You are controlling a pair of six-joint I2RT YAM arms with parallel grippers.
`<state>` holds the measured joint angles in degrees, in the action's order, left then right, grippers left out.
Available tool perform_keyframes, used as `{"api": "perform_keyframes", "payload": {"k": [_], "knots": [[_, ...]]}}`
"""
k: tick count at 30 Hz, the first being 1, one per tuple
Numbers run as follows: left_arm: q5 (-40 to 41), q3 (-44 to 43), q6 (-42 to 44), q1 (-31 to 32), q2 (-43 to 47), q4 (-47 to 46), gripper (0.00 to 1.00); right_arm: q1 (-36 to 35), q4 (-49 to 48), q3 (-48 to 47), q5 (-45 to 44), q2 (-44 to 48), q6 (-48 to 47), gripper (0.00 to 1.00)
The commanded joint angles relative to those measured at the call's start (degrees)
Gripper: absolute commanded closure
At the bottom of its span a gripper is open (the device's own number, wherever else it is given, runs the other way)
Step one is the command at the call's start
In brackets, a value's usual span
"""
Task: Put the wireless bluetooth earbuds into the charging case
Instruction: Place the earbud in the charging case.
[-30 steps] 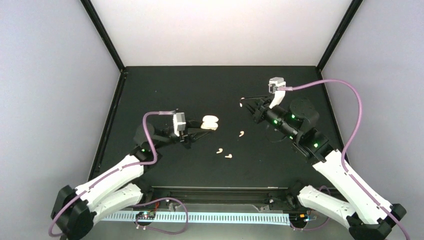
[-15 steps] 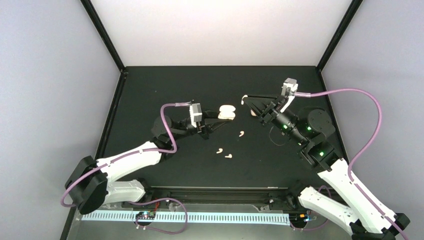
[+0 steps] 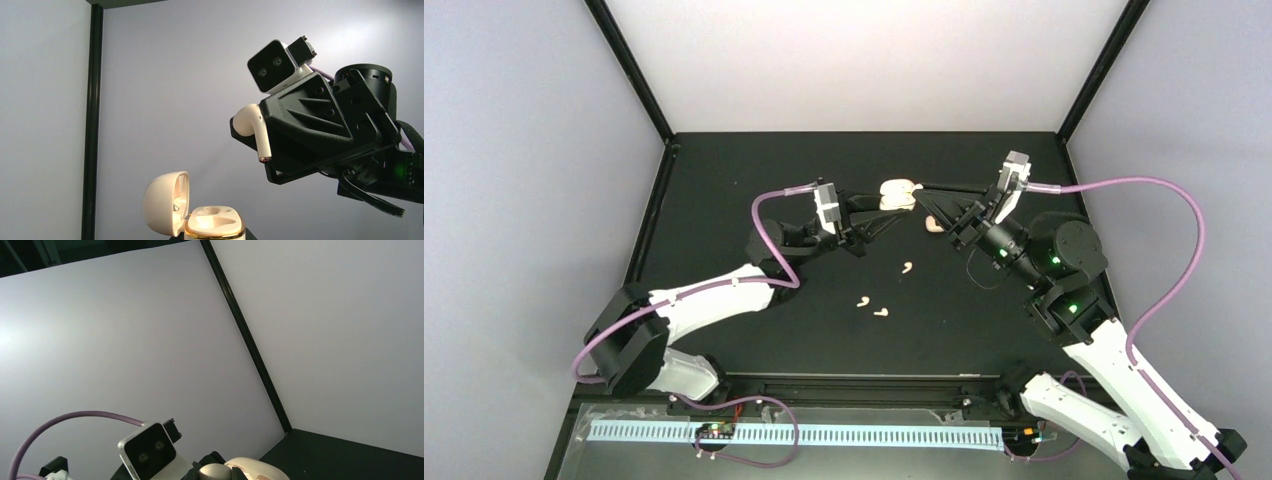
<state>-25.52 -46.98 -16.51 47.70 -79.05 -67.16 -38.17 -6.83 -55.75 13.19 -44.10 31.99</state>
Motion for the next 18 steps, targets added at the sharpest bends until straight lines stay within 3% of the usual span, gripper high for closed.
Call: {"api": "perform_keyframes", "payload": {"k": [1, 12, 18], "knots": [[1.11, -3.94, 0.96, 1.36, -2.86, -7.39, 0.98, -0.04, -1.65, -2.58, 1.49, 0.00, -0.58, 0.88], [1.90, -6.97, 3.01, 3.39, -6.16, -10.01, 0.98, -0.80, -0.09, -3.84, 1.34, -1.16, -3.09, 0.88], [4.42, -6.59, 9.17, 4.90, -5.16, -8.59, 0.98, -1.82, 0.41, -3.66, -0.34, -0.74, -4.60, 0.88]]}}
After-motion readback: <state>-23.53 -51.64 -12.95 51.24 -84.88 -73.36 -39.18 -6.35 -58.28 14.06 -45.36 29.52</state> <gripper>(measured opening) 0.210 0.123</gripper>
